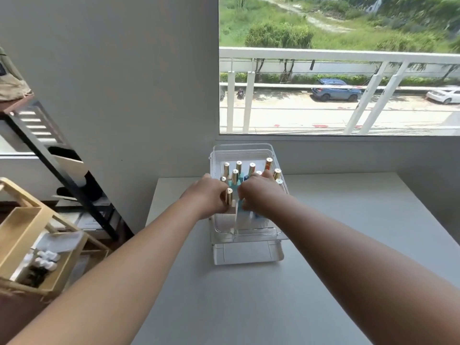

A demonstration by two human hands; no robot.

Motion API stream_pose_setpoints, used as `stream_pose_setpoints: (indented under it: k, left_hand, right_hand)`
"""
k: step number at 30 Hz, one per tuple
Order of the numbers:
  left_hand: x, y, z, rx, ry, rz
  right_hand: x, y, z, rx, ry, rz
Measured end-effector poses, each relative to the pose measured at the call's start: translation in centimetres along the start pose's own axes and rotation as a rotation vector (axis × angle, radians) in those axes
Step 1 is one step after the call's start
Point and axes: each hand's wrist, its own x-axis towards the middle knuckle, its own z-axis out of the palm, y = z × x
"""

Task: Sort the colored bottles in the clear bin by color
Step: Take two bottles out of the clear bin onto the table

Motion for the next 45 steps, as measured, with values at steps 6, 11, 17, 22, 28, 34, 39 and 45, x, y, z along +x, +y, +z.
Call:
stream_pose_setpoints:
  k: [6, 11, 17, 22, 28, 34, 39, 45]
  left_hand:
    - [-0.5, 1.0, -4.0, -0.093, 0.061, 0.039]
    - [-0.3, 5.6, -6.6, -0.123, 0.106, 0.134]
    - [0.6, 14.8, -4.3, -0.163, 0.061, 0.223]
    - [1.5, 21.4, 1.0, -0.167, 0.060, 0.207]
    - [2.4, 24.7, 9.2, -0.160, 0.041, 0.070]
    - [2.3, 24.2, 16.5, -0.258, 0.020, -0.111]
    - [2.4, 23.3, 21.3, -0.259, -0.027, -0.190]
    - [2.8, 22.0, 24.8, -0.277, -0.068, -0.221]
  right_hand:
    - [-1.2, 2.4, -5.2, 0.186, 0.051, 0.064]
    - [-4.9, 7.2, -8.9, 0.373, 0.109, 0.125]
    - [-9.7, 14.9, -7.5, 0.355, 0.057, 0.212]
    - [-13.8, 20.3, -3.6, 0.405, 0.010, 0.232]
    - [-16.0, 23.7, 2.9, 0.461, -0.091, 0.187]
    - [-16.8, 24.0, 9.9, 0.483, -0.215, 0.131]
    - [-16.8, 23.1, 14.6, 0.475, -0.371, 0.142]
    - [-17.1, 22.6, 18.0, 0.464, -0.338, 0.119]
